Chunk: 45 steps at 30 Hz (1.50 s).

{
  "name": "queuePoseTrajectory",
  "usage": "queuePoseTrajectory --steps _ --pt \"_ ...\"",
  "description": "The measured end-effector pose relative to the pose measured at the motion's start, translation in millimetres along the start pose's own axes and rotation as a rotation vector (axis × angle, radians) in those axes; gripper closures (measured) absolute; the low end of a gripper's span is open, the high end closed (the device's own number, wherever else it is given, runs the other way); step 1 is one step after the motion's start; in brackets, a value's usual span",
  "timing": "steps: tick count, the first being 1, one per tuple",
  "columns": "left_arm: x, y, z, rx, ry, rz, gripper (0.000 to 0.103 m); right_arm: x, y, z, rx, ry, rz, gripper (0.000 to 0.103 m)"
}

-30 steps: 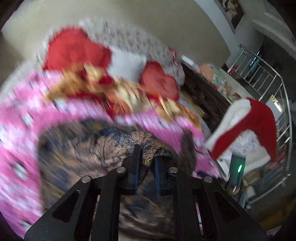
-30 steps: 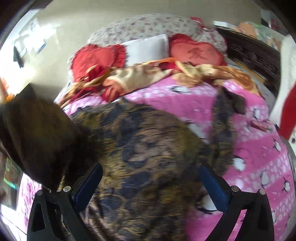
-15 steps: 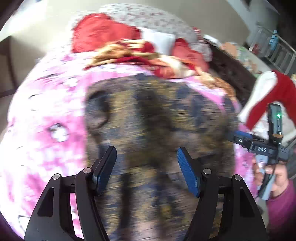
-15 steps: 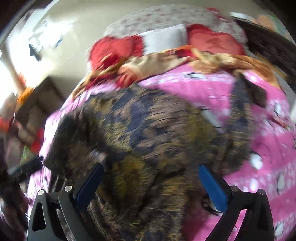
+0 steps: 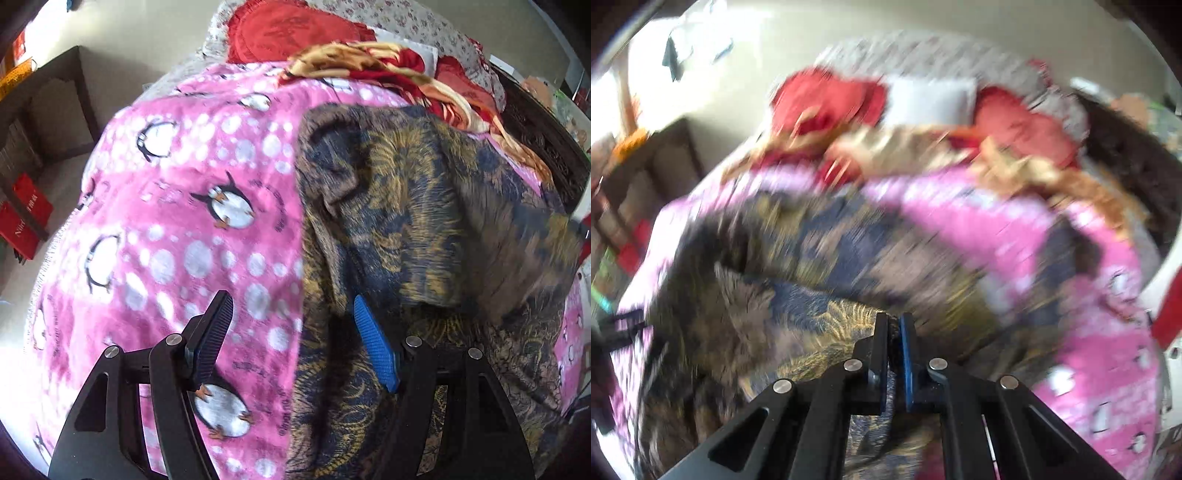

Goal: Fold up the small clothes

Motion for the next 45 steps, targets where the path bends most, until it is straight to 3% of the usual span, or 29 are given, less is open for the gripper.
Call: queuePoseTrajectory --steps 2,4,6,7,8,9,11,13,17,21,23,25,26,27,28,33,36,38,40,41,42,45 --pt "-4.3 -4.3 -5.2 -0.022 0.011 0.012 0.035 2.2 15.8 -14.0 -0.022 -0.077 -0.033 0.098" --pt "-7.0 -7.6 -7.2 -0.047 0.048 0.03 0.035 -9.8 24.2 -32.9 -0.042 -0.214 -0.041 0.098" --pt "-12.1 -10.1 -5.5 -0.052 0.079 0.057 0.035 -30.7 25.4 -45.3 -0.039 -0.293 0.013 0.097" --pt "-13.8 -10.8 -4.2 -0.045 0.082 0.061 0.035 -41.3 25.6 -44.7 -0.052 -0.277 0.058 0.095" --pt "-14.0 -10.7 -1.9 -0.034 0.076 0.053 0.035 -42.2 26.4 -41.1 -0.075 -0.231 0.074 0.086" --pt "-14.5 -9.7 0.2 -0.028 0.072 0.048 0.035 -36.9 28.7 -31.9 -0.102 -0.157 0.063 0.059" --pt "-15.9 -8.6 2.1 -0.026 0.067 0.047 0.035 -18.8 35.1 1.3 -0.107 -0.006 -0.002 0.03" --pt "-15.4 -9.4 2.9 -0.023 0.062 0.043 0.035 -9.1 35.9 62.4 -0.014 0.194 -0.015 0.029" --pt "-12.2 -12.6 9.6 0.015 0.034 0.014 0.035 -23.6 13.9 187.7 0.229 0.44 0.097 0.032" --pt "-10.2 -13.1 16.1 0.07 -0.009 -0.014 0.035 -61.2 1.0 270.9 0.432 0.43 0.087 0.037" --pt "-10.3 -14.1 16.7 0.076 -0.021 -0.027 0.035 -91.0 -1.6 298.6 0.51 0.402 0.137 0.038" --pt "-10.3 -14.0 16.9 0.076 -0.027 -0.039 0.035 -118.1 -9.9 309.0 0.56 0.39 0.253 0.062" --pt "-9.6 -14.2 17.3 0.076 -0.034 -0.051 0.035 -130.9 -11.9 311.2 0.587 0.373 0.293 0.088" --pt "-9.0 -14.5 18.4 0.079 -0.044 -0.062 0.035 -139.0 -14.0 312.2 0.609 0.338 0.298 0.094" --pt "-7.4 -15.1 20.4 0.085 -0.062 -0.077 0.035 -141.3 -10.6 312.3 0.602 0.343 0.281 0.095" --pt "6.7 -19.4 51.7 0.205 -0.143 -0.173 0.035 -129.4 26.1 327.3 0.378 0.565 0.249 0.096" --pt "9.1 -21.1 66.2 0.26 -0.163 -0.146 0.035 -154.7 26.0 353.6 0.337 0.557 0.252 0.096" --pt "17.1 -18.7 67.0 0.251 -0.127 -0.148 0.035 -167.0 21.6 356.1 0.314 0.529 0.266 0.095" --pt "25.1 -14.4 64.9 0.226 -0.095 -0.155 0.035 -161.9 22.3 346.1 0.251 0.551 0.281 0.086" --pt "27.9 -12.1 65.1 0.224 -0.085 -0.162 0.035 -152.7 24.8 335.6 0.23 0.564 0.271 0.069" --pt "31.4 -7.9 64.1 0.226 -0.082 -0.178 0.035 -136.8 23.7 321.6 0.231 0.564 0.251 0.059" --pt "31.7 3.0 57.0 0.215 -0.072 -0.197 0.035 -99.5 21.1 278.1 0.301 0.518 0.154 0.059"
Point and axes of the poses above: each gripper's, at about its wrist camera, not at the fingertips, and x roughly against the way its jaws point, z to its left, y to its top, the point moved 4 cm from there along -x, roughly the way its jaws point, and after that the axes turned 14 degrees about -x, right-handed, at the moved point
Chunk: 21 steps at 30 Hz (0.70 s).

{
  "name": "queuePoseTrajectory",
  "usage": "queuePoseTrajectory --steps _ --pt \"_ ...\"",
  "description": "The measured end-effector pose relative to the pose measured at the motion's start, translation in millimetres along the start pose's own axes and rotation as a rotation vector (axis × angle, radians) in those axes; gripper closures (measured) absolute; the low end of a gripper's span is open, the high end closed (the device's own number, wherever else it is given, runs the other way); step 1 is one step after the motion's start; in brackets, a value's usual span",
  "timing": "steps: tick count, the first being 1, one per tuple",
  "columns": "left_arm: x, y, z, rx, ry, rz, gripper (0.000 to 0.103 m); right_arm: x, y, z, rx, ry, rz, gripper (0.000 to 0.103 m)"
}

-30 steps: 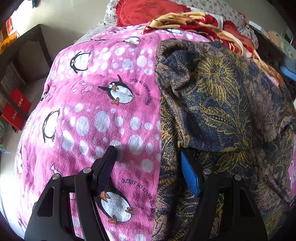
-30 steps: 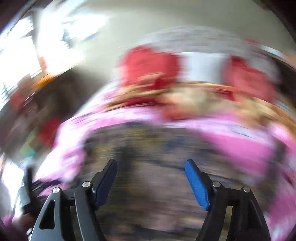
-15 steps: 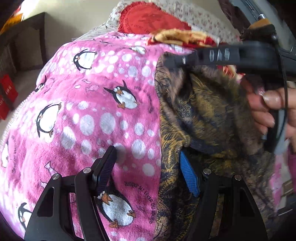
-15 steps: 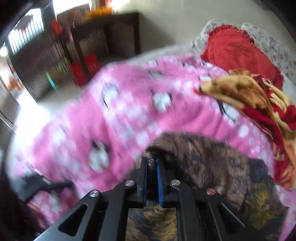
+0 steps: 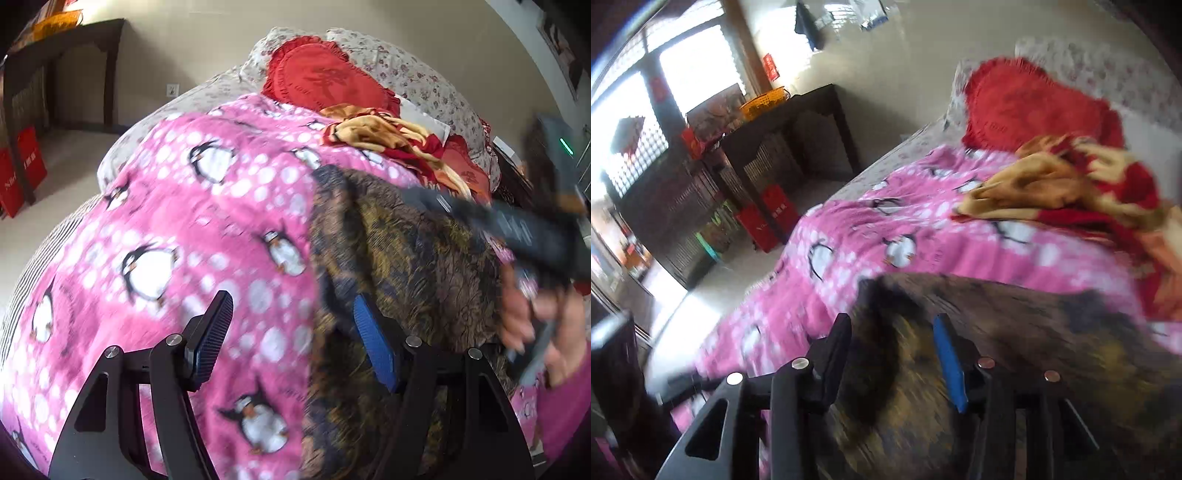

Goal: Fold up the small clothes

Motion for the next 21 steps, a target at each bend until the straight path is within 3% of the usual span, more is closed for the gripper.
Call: queuePoseTrajectory --steps 2,4,5,7,11,13,15,17,19,21 --pt "-9.5 3.7 -9.9 -0.018 0.017 0.013 0.035 20.1 -14.8 -15.7 0.017 -0.05 -0.009 0.059" --pt "-30.9 5.1 -13.5 -0.034 0.062 0.066 0.035 13.2 -27.0 -29.5 0.018 -0.074 0.053 0.059" --pt "-41.5 4.4 -13.0 -0.042 0.09 0.104 0.035 6.1 -31.9 -38.9 0.021 -0.134 0.068 0.059" --pt "-57.7 2.3 -12.7 -0.065 0.135 0.148 0.035 -10.0 -32.2 -65.6 0.016 -0.333 0.042 0.067" --pt "-56.9 8.1 -23.9 -0.135 0.204 0.17 0.035 3.8 -28.1 -71.9 -0.011 -0.363 -0.01 0.066" --pt "-49.9 11.8 -28.2 -0.125 0.193 0.15 0.035 29.1 -36.5 -69.0 0.0 -0.342 -0.012 0.063" --pt "-37.6 17.4 -38.0 -0.113 0.156 0.108 0.035 62.4 -51.2 -75.1 0.004 -0.319 -0.039 0.046" --pt "-32.1 20.2 -49.0 -0.117 0.141 0.084 0.035 97.8 -67.7 -91.3 -0.003 -0.378 -0.091 0.039" --pt "-29.9 20.7 -64.2 -0.127 0.117 0.072 0.035 130.1 -82.5 -118.5 -0.026 -0.434 -0.107 0.039" --pt "-34.8 20.6 -77.9 -0.138 0.098 0.081 0.034 144.8 -101.6 -142.8 -0.062 -0.476 -0.064 0.039"
Point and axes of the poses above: each gripper's, at about its wrist camera, not at the fingertips, and x roughly against the way its jaws point, z to its left, y to its top, the point moved 4 cm from there along -x, roughly the way its jaws point, and after that the axes turned 14 degrees about -x, right-handed, at the moved point
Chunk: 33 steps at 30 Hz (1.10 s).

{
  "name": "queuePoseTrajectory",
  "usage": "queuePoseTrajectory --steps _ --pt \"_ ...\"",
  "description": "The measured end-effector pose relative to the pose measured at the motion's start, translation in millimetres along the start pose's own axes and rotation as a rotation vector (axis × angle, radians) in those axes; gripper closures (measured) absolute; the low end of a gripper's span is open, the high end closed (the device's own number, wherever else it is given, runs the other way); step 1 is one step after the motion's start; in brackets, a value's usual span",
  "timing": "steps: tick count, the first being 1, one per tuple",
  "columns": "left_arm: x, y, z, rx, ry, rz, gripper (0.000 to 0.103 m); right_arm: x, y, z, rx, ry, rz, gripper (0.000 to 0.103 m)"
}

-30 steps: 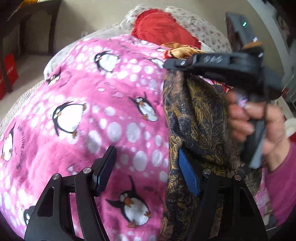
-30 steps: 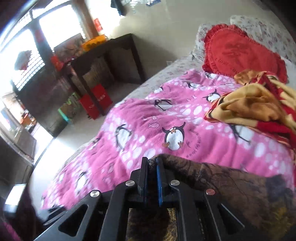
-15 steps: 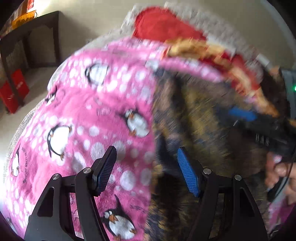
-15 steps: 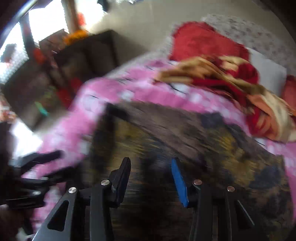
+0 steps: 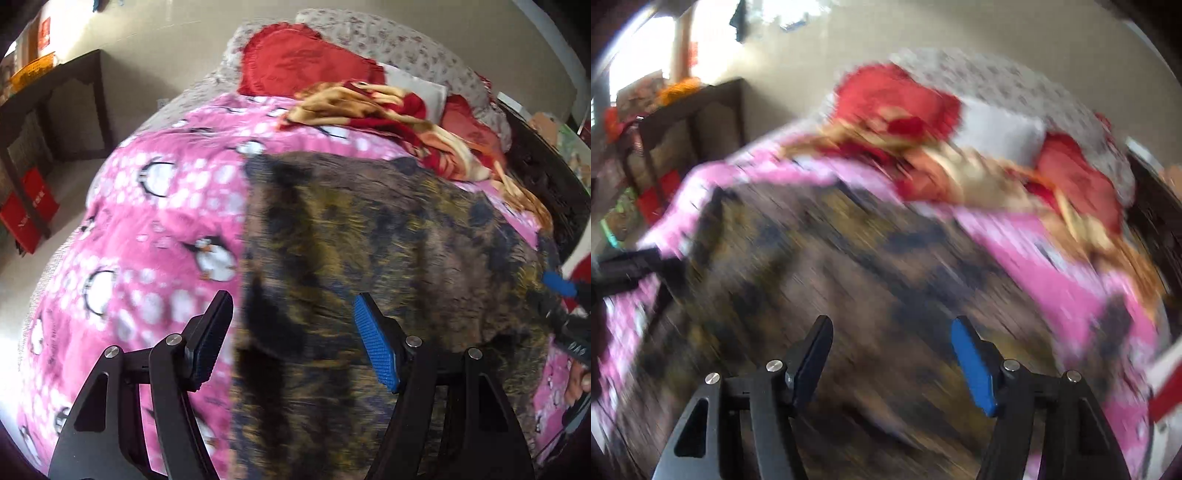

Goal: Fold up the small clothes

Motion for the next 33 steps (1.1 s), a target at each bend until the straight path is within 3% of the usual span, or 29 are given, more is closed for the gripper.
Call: queuePoseTrajectory --steps 5,7,16,18,21,28,30,33 --pt "-22.0 -8.2 -21.6 -0.027 0.009 0.074 0.035 -19.0 -41.5 -81.4 -0.126 -0.148 0.11 0.043" --pt "-21.3 -11.1 -28.6 -0.049 0.026 0.078 0.034 -17.6 -50.3 -99.3 -0.201 -0.117 0.129 0.043" --pt "-8.8 -7.4 -42.2 -0.068 0.04 0.051 0.035 27.5 -36.0 -87.6 -0.206 -0.033 0.006 0.043" --pt "-7.9 -7.8 -44.4 -0.068 0.035 0.052 0.034 12.4 -38.6 -75.2 -0.192 -0.059 0.039 0.042" --pt "-8.4 -6.8 -50.5 -0.082 0.037 0.054 0.034 -27.5 -55.2 -76.4 -0.197 -0.121 0.165 0.042" --pt "-13.0 -1.7 -59.4 -0.087 0.002 0.041 0.035 22.5 -37.3 -103.0 -0.315 -0.013 0.052 0.039" --pt "-16.7 -1.2 -62.6 -0.084 -0.018 0.036 0.034 42.6 -27.7 -124.6 -0.345 -0.041 -0.012 0.03" --pt "-32.4 -6.0 -68.0 -0.108 -0.029 0.086 0.034 60.7 -11.0 -165.7 -0.407 -0.137 -0.085 0.027"
Point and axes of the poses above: each gripper's, at about its wrist camera, not at the fingertips, and x roughly against the way its jaws point, z to its left, y to its top, the point moved 4 cm from there along -x, roughly the way its jaws point, and after that the axes turned 14 degrees about -x, right-handed, at the moved point
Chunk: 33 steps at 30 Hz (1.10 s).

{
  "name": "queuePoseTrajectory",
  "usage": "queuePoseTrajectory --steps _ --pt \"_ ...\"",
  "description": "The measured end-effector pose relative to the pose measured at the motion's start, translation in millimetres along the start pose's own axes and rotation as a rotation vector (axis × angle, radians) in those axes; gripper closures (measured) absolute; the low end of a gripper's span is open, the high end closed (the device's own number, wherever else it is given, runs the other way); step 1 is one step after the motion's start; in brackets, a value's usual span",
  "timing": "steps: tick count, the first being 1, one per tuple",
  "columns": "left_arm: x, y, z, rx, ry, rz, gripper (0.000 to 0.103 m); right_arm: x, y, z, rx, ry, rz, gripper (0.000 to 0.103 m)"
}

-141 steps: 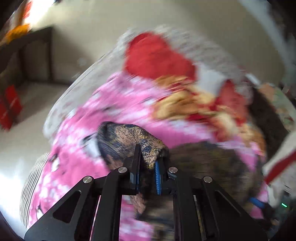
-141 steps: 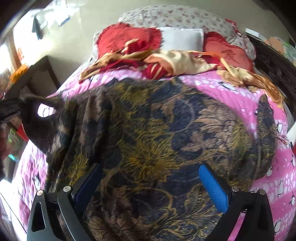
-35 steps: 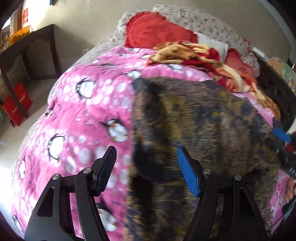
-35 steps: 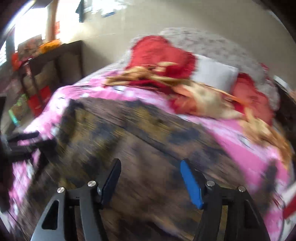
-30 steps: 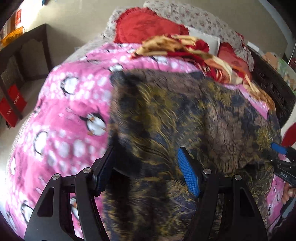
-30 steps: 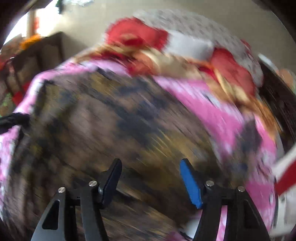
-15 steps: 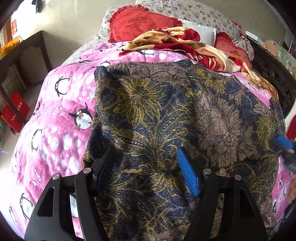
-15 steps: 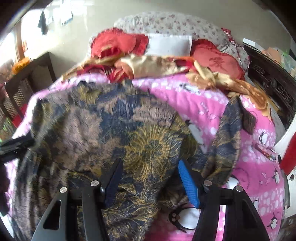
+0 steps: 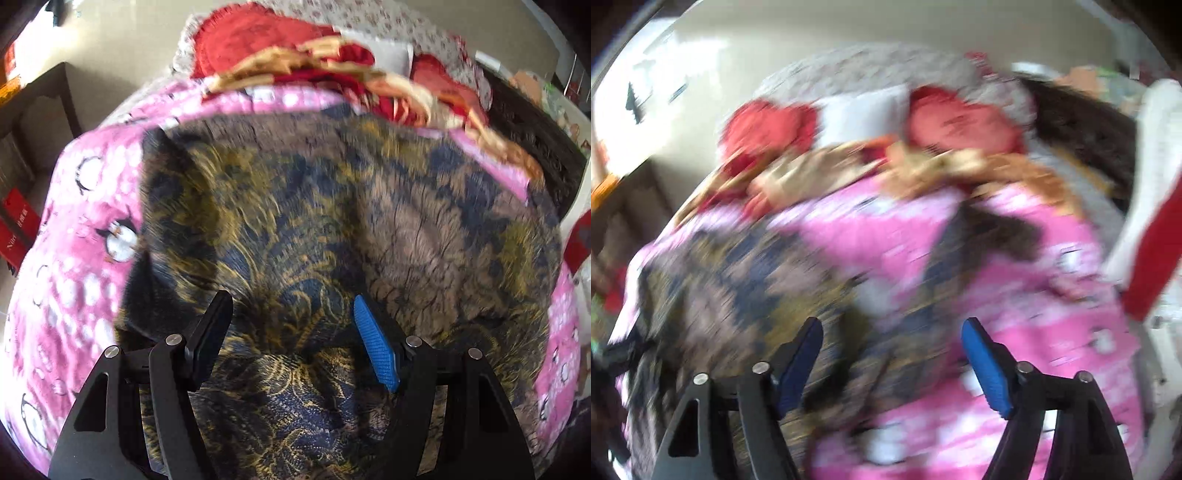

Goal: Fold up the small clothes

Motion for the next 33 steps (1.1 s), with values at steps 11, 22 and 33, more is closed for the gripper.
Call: queuePoseTrajectory --steps 11,22,33 --pt "-11.8 -5.6 -1.7 -0.009 -0.017 0.049 0.034 -75.5 81.8 -43.0 -0.237 0.019 0.055 0.023" --pt "24.5 5.2 24.8 0.058 -0.023 -0.023 0.035 -58.3 110.4 -40.1 -0.178 0.265 0.018 0.101" --pt "96.0 14.6 89.4 0.247 0.043 -0.233 0.035 159.4 46.8 138.5 0.532 1.011 0.043 0.101"
Point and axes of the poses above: each gripper's, at about its wrist camera, not at the fingertips, and x roughly against the way its jaws point, z to its left, y to its top, the point moved 4 cm from there along -x, roughly the way its jaws point, and after that the axes turned 14 degrees about -x, right-handed, at the moved point
